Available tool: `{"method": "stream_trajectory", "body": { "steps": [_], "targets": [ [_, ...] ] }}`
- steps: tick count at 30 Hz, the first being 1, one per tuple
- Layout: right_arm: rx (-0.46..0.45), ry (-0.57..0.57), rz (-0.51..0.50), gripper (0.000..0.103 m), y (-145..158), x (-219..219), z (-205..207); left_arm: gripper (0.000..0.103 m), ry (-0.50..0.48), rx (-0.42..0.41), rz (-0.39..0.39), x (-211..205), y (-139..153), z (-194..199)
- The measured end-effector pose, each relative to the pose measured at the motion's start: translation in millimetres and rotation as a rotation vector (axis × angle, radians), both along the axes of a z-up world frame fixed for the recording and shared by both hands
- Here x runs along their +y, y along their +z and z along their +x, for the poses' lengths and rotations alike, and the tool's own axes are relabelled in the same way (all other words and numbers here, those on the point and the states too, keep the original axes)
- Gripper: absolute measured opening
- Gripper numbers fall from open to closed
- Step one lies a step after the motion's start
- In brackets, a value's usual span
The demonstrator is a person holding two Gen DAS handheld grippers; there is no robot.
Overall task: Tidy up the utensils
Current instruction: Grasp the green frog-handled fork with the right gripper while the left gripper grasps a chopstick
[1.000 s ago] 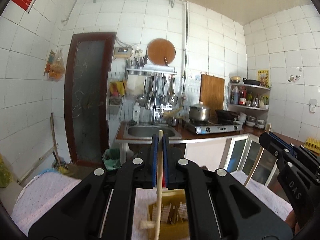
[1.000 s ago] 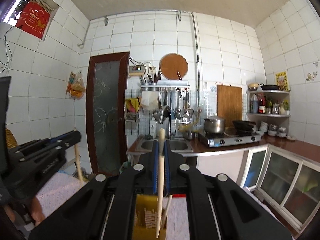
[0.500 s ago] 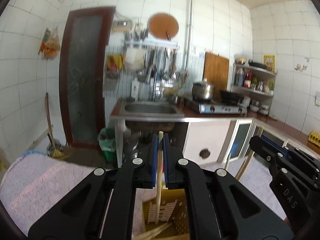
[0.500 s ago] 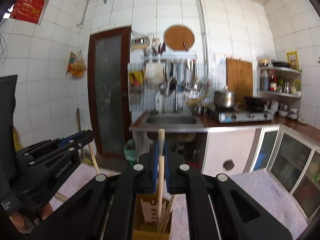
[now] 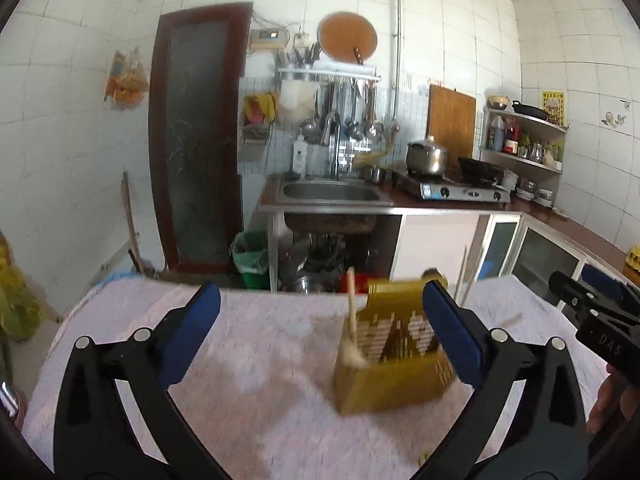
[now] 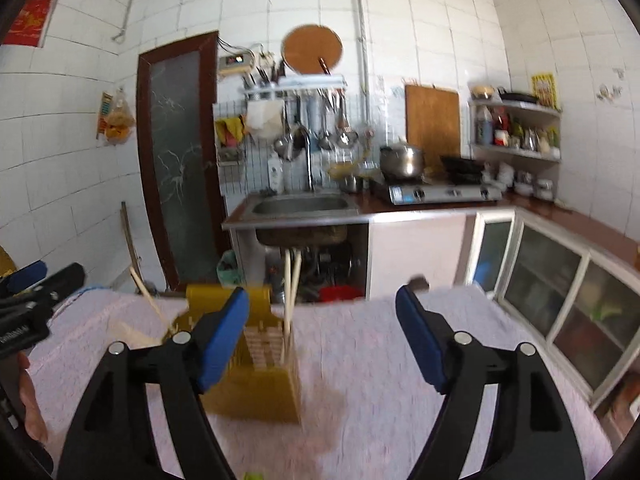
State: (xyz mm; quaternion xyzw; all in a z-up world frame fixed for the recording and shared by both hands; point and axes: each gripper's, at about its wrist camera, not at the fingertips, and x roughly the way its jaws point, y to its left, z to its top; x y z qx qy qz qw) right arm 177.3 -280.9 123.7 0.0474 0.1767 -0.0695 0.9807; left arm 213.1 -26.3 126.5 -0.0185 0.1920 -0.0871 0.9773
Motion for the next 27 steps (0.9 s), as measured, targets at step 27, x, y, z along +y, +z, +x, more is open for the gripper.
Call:
{"method": "stream_trajectory", "body": {
  "steps": [27],
  "targets": [
    [0.494, 0.052, 0.003, 0.054, -174, 67, -11, 0.098, 0.050, 0.509, 0.165, 33, -201, -8]
  ]
}}
